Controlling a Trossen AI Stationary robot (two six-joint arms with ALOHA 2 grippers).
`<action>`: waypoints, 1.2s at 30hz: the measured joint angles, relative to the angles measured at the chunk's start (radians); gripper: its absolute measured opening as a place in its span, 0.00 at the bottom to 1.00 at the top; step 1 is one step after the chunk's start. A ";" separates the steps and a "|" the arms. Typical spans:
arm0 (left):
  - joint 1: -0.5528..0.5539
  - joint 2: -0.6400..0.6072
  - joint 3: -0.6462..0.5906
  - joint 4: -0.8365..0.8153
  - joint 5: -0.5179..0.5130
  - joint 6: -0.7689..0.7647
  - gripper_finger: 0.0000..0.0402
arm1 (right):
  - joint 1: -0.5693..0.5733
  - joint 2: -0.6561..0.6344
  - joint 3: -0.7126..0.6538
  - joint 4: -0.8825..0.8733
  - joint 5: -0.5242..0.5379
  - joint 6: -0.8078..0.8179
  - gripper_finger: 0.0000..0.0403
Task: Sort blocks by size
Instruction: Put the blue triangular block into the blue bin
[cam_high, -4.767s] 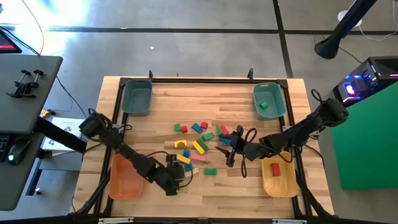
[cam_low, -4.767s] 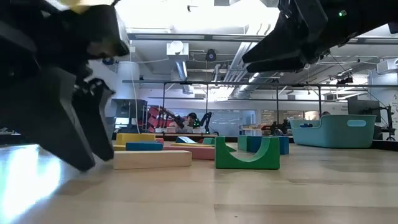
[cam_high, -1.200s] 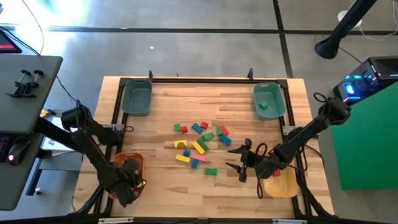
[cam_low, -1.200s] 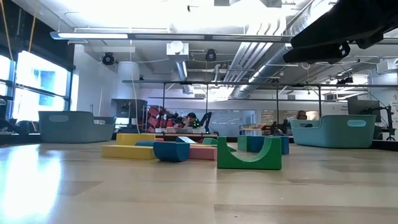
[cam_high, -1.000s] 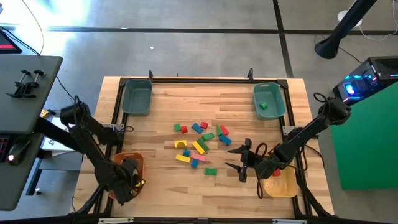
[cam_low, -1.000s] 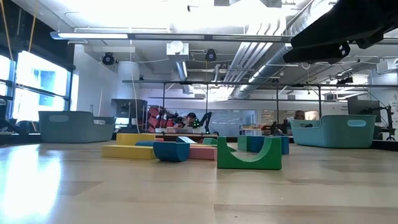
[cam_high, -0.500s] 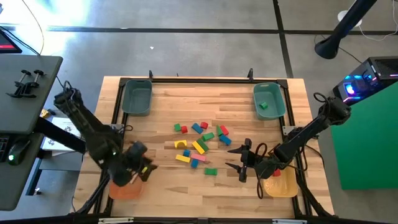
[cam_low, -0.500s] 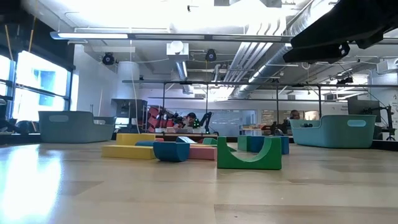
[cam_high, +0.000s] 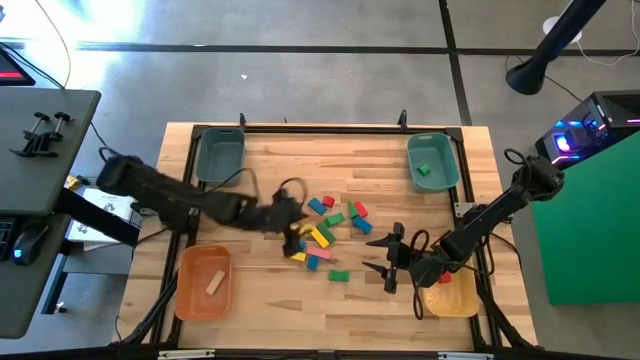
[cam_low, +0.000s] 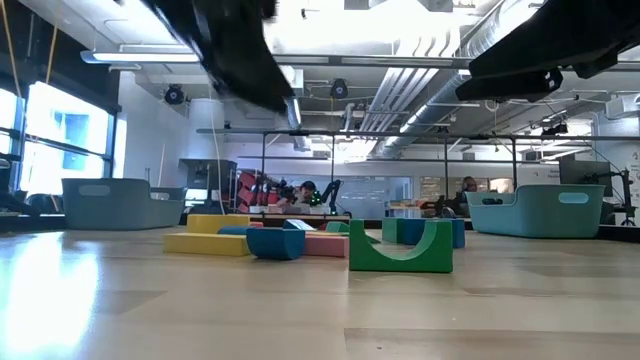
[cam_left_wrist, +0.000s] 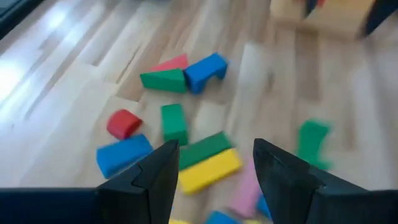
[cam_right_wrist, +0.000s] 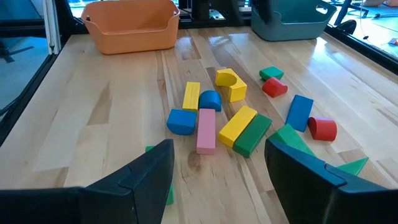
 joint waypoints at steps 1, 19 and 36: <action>0.039 0.024 0.000 0.020 0.044 0.079 0.48 | 0.000 0.000 0.000 0.000 0.000 0.004 0.62; 0.342 0.315 0.000 0.165 0.267 0.661 0.48 | -0.015 0.000 0.000 0.008 -0.014 0.080 0.62; 0.388 0.377 0.018 0.168 0.324 0.719 0.48 | -0.073 0.000 0.000 0.022 -0.099 0.111 0.62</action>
